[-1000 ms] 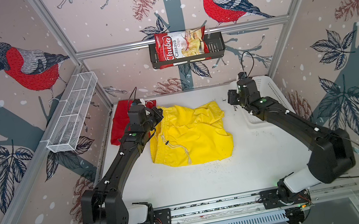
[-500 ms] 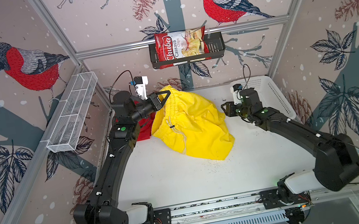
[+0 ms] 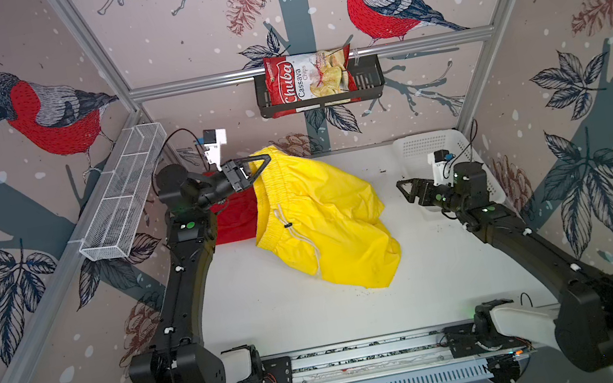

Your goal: Fold and stack the shorts

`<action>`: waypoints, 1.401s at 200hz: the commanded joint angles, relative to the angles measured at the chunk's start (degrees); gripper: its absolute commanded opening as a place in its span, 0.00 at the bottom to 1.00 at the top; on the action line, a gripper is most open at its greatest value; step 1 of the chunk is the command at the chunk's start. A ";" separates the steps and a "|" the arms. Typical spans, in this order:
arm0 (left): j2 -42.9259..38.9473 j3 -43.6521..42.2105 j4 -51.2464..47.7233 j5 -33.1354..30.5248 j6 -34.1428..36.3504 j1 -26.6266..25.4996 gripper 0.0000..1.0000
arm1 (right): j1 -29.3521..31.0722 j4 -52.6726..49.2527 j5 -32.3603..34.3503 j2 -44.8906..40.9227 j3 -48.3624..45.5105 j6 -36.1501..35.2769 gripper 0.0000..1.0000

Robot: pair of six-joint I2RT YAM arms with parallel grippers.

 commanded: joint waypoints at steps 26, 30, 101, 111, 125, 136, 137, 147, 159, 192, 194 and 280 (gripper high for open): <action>-0.81 1.55 -33.77 -18.82 20.54 6.39 0.00 | 14.41 -1.42 11.77 12.05 5.25 -1.98 0.79; -0.83 1.43 -34.60 -20.30 21.32 6.43 0.00 | 15.70 -2.03 13.12 13.83 6.20 -1.98 0.77; 0.48 -1.60 -37.31 -25.43 24.39 6.70 0.00 | 17.55 -15.70 14.65 45.97 33.15 -0.77 0.51; 0.53 -1.99 -37.17 -25.97 24.58 6.74 0.00 | 17.71 -16.83 14.77 48.63 36.68 -1.42 0.52; 0.80 -2.64 -36.90 -26.63 24.49 6.70 0.00 | 17.65 -18.37 14.06 51.71 41.19 -2.10 0.55; 1.25 -3.18 -36.49 -26.58 24.20 6.70 0.00 | 17.55 -18.75 11.44 54.10 44.67 -2.91 0.62; 1.26 -3.21 -36.46 -26.53 24.13 6.70 0.00 | 17.55 -18.84 11.22 54.38 45.04 -3.02 0.63; 1.83 -3.50 -36.02 -26.18 23.71 6.70 0.00 | 17.38 -21.05 9.52 57.47 49.51 -3.67 0.66; 2.64 -3.68 -35.55 -25.70 23.35 6.70 0.00 | 17.51 -23.34 7.83 60.89 54.59 -4.85 0.69; 4.50 -3.75 -35.34 -25.43 22.74 6.70 0.00 | 17.64 -24.55 1.59 67.87 63.17 -5.99 0.72; 4.56 -3.81 -35.33 -25.36 22.78 6.70 0.00 | 17.71 -24.73 1.35 68.29 63.65 -6.04 0.72; 4.03 -2.47 -34.52 -23.17 21.91 6.70 0.00 | 14.56 -14.09 -5.78 53.87 57.69 -2.69 0.01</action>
